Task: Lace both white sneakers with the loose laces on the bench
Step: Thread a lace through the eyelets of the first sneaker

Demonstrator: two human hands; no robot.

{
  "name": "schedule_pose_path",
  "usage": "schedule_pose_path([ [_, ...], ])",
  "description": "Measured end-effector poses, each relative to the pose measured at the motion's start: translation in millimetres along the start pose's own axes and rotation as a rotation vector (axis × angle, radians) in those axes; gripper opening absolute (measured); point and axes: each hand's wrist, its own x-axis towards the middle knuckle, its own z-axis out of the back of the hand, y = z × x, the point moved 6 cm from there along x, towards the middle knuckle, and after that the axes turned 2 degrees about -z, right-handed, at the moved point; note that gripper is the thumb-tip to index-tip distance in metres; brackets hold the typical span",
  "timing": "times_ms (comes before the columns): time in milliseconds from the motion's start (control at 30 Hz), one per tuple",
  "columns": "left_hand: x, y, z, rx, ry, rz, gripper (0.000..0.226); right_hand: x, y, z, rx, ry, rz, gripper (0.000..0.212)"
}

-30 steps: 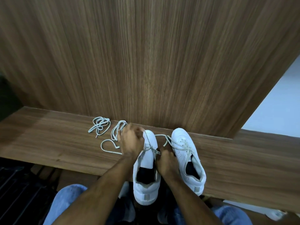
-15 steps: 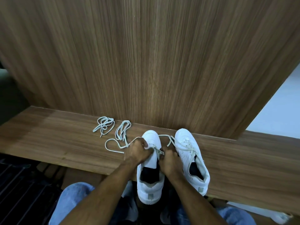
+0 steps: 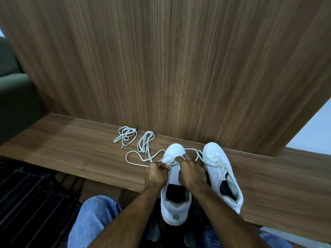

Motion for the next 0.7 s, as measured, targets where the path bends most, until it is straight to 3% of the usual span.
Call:
schedule_pose_path([
  [167, -6, -4, 4, 0.052, 0.001, -0.045, 0.016, 16, 7, -9, 0.002, -0.002, 0.022, 0.023],
  [233, -7, -3, 4, 0.065, -0.014, -0.032, 0.016, 21, -7, -7, 0.252, -0.091, -0.092, 0.015],
  [333, -10, -4, 5, 0.101, -0.023, -0.022, 0.015, 22, -46, -12, 0.912, -0.146, -0.514, 0.014],
  [400, -11, -3, 4, 0.125, -0.018, -0.031, 0.014, 22, -55, -17, 1.031, -0.146, -0.57, 0.009],
  [433, -11, -3, 3, 0.139, -0.012, -0.034, 0.014, 23, -53, -15, 0.99, -0.13, -0.518, 0.007],
  [567, -10, -2, 4, 0.133, -0.006, -0.041, 0.013, 31, -33, -3, 0.6, -0.101, -0.137, 0.034],
  [700, -12, -3, 5, 0.096, -0.006, -0.056, 0.013, 31, -6, -16, 0.061, 0.051, 0.076, 0.033],
])
